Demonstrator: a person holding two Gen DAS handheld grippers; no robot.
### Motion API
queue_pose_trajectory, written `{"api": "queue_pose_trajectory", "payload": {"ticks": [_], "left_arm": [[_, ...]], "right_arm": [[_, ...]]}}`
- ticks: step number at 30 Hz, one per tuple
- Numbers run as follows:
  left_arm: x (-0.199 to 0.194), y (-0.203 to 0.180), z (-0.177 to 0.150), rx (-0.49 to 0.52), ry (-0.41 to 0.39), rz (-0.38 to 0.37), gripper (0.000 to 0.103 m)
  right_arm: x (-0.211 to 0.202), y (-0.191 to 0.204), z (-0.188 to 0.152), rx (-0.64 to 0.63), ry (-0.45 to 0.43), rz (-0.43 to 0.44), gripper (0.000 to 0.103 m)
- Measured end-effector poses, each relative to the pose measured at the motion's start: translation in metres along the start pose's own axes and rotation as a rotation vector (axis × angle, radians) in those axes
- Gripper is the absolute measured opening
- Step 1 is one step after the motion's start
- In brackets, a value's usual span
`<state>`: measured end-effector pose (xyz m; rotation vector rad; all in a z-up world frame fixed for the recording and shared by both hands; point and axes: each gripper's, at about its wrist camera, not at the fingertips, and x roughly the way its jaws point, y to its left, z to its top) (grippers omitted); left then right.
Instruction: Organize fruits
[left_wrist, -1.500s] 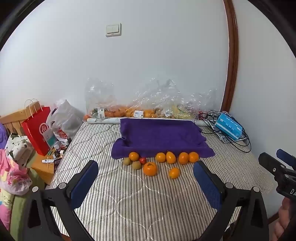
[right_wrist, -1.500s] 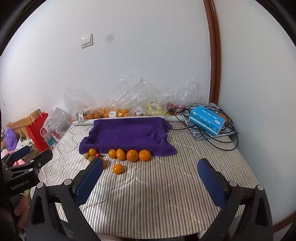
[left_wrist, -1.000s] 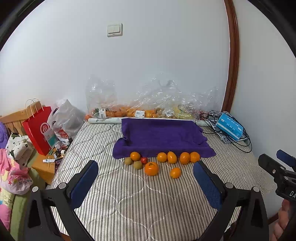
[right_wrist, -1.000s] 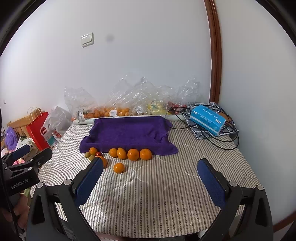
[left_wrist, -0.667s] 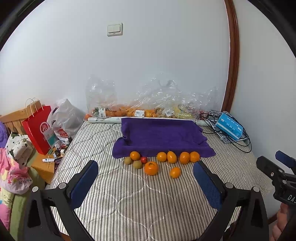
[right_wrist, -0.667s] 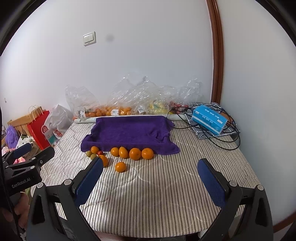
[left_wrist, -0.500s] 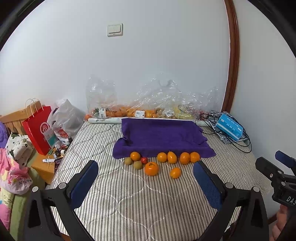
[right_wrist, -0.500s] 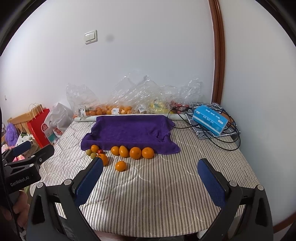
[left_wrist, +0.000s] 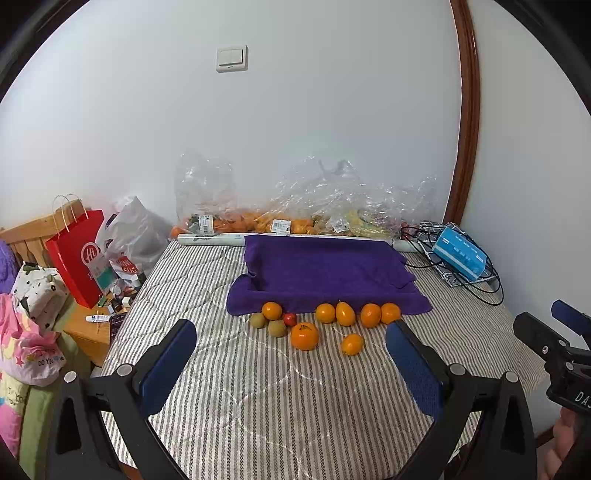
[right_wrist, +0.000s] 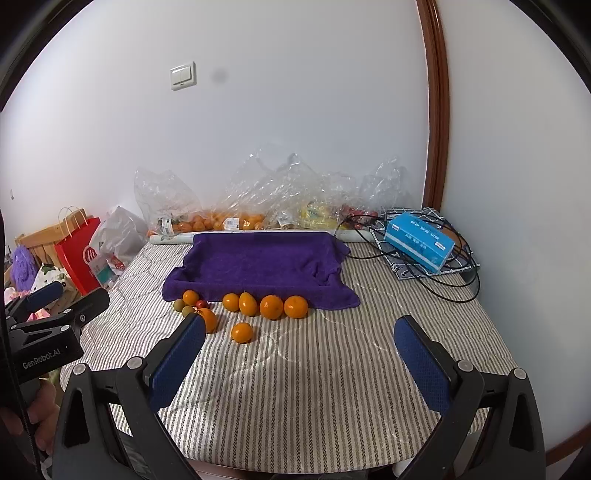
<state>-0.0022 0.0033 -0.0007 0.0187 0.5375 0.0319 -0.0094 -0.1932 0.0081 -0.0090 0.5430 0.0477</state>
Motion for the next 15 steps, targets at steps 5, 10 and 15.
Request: {"api": "queue_pose_trajectory", "payload": {"ticks": [5, 10, 15], "left_arm": [[0.0003, 0.0014, -0.0006, -0.014, -0.011, -0.008, 0.103], [0.0003, 0.0027, -0.0017, -0.021, -0.022, -0.012, 0.103], [0.0019, 0.0011, 0.0054, -0.036, -0.062, 0.002, 0.103]], "right_arm": [[0.0021, 0.0011, -0.001, 0.0, 0.002, 0.005, 0.101], [0.0042, 0.0019, 0.0029, -0.001, 0.0, 0.002, 0.101], [0.0058, 0.0005, 0.0059, 0.008, -0.004, -0.002, 0.101]]}}
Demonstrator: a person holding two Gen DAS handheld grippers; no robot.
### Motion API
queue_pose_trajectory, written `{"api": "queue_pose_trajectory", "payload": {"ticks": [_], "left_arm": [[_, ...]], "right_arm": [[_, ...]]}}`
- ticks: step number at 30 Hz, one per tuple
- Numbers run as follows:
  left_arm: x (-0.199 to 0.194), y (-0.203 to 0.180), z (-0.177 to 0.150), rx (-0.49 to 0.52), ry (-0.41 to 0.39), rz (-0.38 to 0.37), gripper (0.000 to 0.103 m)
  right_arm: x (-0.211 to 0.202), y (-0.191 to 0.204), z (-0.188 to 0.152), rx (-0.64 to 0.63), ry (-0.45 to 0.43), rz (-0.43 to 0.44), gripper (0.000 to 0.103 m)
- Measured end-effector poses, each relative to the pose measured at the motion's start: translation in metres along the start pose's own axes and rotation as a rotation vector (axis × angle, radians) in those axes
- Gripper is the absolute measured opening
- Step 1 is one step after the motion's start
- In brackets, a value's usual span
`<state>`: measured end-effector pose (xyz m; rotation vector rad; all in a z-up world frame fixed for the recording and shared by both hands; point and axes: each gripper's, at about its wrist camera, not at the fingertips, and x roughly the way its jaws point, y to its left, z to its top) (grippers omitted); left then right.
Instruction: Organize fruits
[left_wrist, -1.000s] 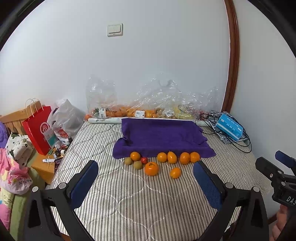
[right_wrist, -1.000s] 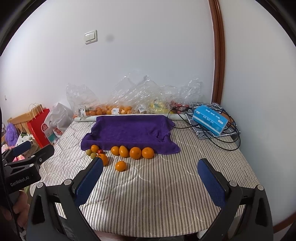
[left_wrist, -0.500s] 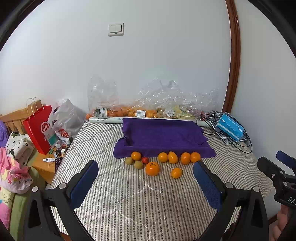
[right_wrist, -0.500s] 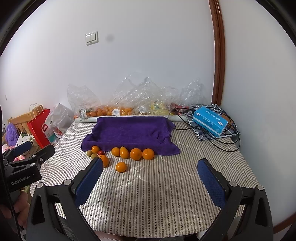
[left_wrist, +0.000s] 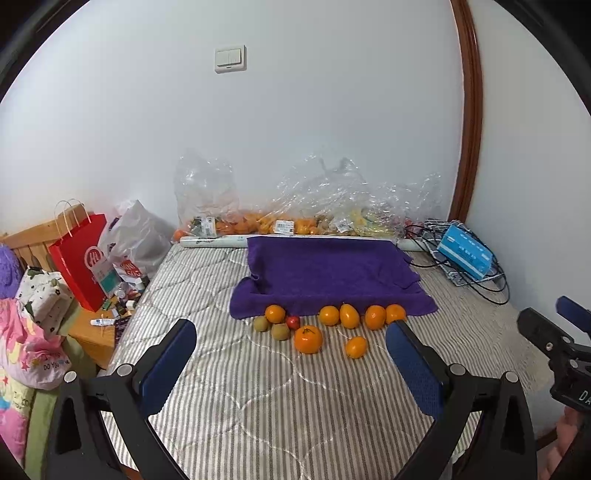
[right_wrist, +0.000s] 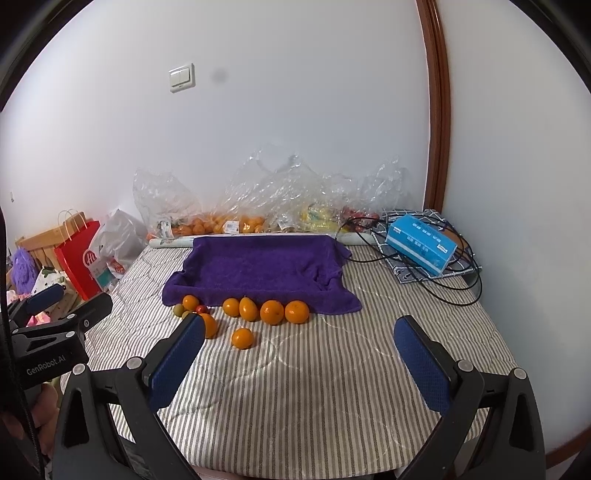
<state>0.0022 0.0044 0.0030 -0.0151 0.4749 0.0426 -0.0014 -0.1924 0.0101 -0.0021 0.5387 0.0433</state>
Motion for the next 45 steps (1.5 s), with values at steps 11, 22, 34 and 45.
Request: {"api": "queue_pose_trajectory", "payload": {"ticks": [11, 22, 34, 45], "left_arm": [[0.02, -0.004, 0.02, 0.01, 0.004, -0.039, 0.103], [0.077, 0.006, 0.01, 0.033, 0.103, -0.042, 0.103], [0.144, 0.038, -0.006, -0.006, 0.183, 0.008, 0.1], [0.195, 0.06, -0.034, -0.023, 0.3, 0.041, 0.097]], "right_arm": [[0.013, 0.0, 0.016, 0.001, -0.011, -0.049, 0.103], [0.067, -0.006, 0.01, 0.001, 0.002, -0.028, 0.103], [0.15, -0.004, -0.003, -0.039, 0.12, -0.004, 0.092], [0.23, -0.009, -0.03, -0.019, 0.254, 0.07, 0.056]]}}
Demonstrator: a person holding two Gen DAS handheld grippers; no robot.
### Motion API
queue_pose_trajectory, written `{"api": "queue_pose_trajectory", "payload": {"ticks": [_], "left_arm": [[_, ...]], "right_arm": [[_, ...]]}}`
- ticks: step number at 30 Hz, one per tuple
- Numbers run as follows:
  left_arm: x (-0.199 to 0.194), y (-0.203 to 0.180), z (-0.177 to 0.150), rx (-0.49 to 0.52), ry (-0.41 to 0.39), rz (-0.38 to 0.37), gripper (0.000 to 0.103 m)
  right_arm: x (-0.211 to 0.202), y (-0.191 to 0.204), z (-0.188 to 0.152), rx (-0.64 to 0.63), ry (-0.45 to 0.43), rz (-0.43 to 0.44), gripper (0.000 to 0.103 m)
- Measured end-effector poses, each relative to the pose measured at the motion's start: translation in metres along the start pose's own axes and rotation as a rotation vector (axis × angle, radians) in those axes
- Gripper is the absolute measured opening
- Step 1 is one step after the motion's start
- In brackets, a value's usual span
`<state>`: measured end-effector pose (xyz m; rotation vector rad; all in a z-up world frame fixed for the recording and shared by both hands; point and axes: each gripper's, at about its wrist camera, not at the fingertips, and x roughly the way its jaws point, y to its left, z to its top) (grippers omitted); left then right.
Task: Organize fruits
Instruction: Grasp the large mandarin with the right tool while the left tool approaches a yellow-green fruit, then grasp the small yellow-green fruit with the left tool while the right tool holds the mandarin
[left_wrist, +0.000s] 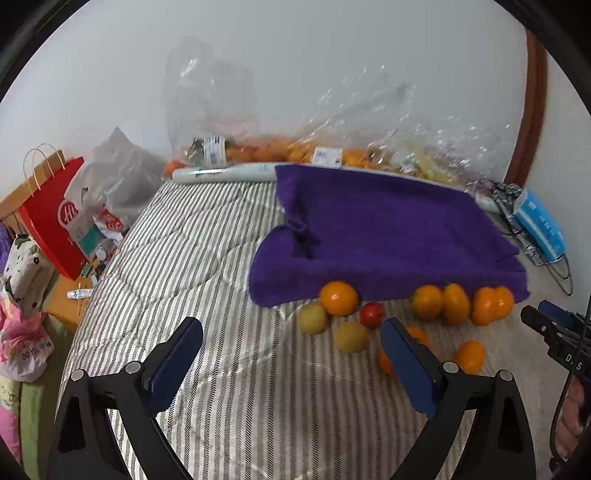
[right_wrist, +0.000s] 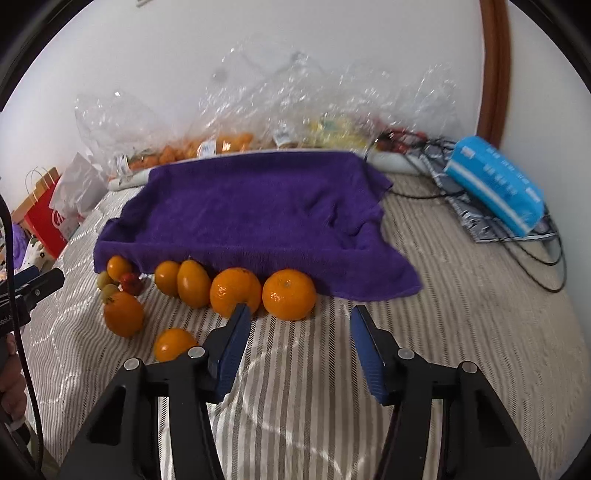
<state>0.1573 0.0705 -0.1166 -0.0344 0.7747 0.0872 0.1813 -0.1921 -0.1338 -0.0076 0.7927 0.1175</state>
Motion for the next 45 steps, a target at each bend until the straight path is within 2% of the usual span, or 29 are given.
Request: {"api": "queue_pose_trajectory", "payload": {"ticks": [4, 8, 18, 21, 22, 31, 38, 41, 42, 45], "left_arm": [[0.014, 0.002, -0.004, -0.013, 0.028, -0.016, 0.097], [0.024, 0.004, -0.007, -0.012, 0.043, -0.027, 0.097], [0.038, 0.015, -0.008, -0.038, 0.074, -0.056, 0.097], [0.038, 0.017, -0.009, -0.042, 0.079, -0.078, 0.096], [0.038, 0.017, -0.011, -0.044, 0.079, -0.087, 0.096], [0.047, 0.007, -0.008, -0.022, 0.096, -0.119, 0.094], [0.055, 0.022, 0.001, -0.071, 0.097, -0.14, 0.079], [0.062, 0.023, 0.003, -0.068, 0.11, -0.153, 0.066], [0.065, 0.022, 0.003, -0.065, 0.117, -0.159, 0.057], [0.071, 0.019, 0.002, -0.059, 0.129, -0.205, 0.052]], "right_arm": [[0.023, 0.001, 0.001, 0.005, 0.023, 0.021, 0.056], [0.038, 0.003, 0.002, -0.017, 0.049, 0.006, 0.052], [0.062, 0.003, 0.006, -0.028, 0.076, -0.017, 0.052], [0.067, 0.006, 0.008, -0.04, 0.06, -0.035, 0.05], [0.067, 0.007, 0.008, -0.044, 0.057, -0.036, 0.042], [0.051, -0.004, -0.002, -0.054, 0.061, -0.05, 0.042], [0.046, -0.011, -0.011, -0.047, 0.05, -0.02, 0.042], [0.047, -0.009, -0.01, -0.049, 0.053, -0.028, 0.042], [0.048, -0.008, -0.01, -0.052, 0.053, -0.033, 0.042], [0.048, -0.007, -0.01, -0.056, 0.054, -0.041, 0.042]]}}
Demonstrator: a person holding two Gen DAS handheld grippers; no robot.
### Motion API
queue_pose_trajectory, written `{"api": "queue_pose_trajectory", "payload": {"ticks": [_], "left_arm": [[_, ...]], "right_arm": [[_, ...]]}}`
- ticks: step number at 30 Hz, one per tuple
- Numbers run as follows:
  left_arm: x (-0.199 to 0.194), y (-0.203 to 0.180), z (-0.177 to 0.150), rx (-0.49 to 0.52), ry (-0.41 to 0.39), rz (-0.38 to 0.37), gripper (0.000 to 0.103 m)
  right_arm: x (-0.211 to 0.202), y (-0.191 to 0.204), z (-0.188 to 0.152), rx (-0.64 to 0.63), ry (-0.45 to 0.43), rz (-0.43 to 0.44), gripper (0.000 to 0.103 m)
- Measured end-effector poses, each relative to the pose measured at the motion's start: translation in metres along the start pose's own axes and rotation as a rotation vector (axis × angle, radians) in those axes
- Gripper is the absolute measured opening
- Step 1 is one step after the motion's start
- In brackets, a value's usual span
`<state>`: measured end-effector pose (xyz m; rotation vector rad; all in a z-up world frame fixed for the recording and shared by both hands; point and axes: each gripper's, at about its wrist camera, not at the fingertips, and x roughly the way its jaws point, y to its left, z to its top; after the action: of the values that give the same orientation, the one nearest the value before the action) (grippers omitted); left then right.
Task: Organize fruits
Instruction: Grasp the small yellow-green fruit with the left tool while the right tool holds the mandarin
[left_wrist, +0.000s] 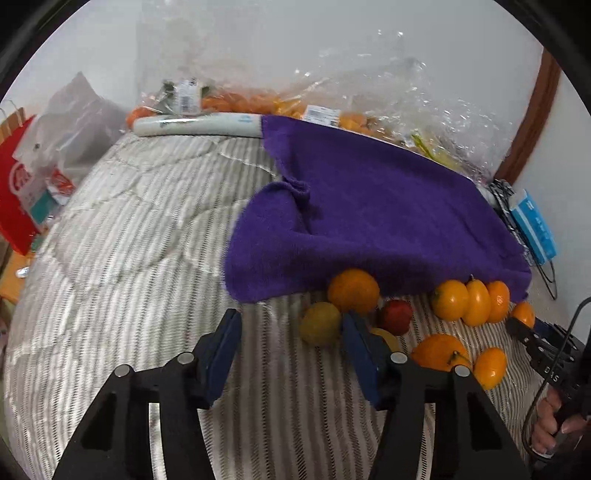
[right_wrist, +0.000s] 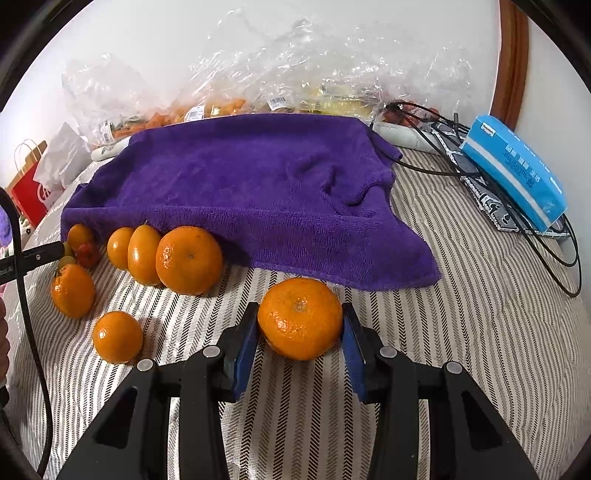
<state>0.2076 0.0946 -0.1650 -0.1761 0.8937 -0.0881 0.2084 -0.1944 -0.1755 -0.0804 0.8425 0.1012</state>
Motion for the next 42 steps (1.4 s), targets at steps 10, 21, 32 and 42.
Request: {"api": "queue_pose_trajectory", "payload": {"ticks": [10, 21, 32, 42], "left_arm": [[0.007, -0.01, -0.004, 0.047, -0.02, -0.014, 0.042], [0.002, -0.01, -0.009, 0.076, -0.028, -0.01, 0.023], [0.006, -0.016, -0.009, 0.1, -0.036, 0.041, 0.023], [-0.01, -0.017, -0.008, 0.078, -0.034, 0.029, 0.023]], "right_arm": [[0.0, -0.001, 0.0, 0.007, 0.0, 0.005, 0.044], [0.0, -0.002, -0.001, 0.017, -0.004, 0.018, 0.043], [0.0, -0.005, -0.001, 0.027, -0.007, 0.03, 0.042], [-0.008, -0.005, -0.002, 0.049, -0.016, 0.064, 0.042]]}}
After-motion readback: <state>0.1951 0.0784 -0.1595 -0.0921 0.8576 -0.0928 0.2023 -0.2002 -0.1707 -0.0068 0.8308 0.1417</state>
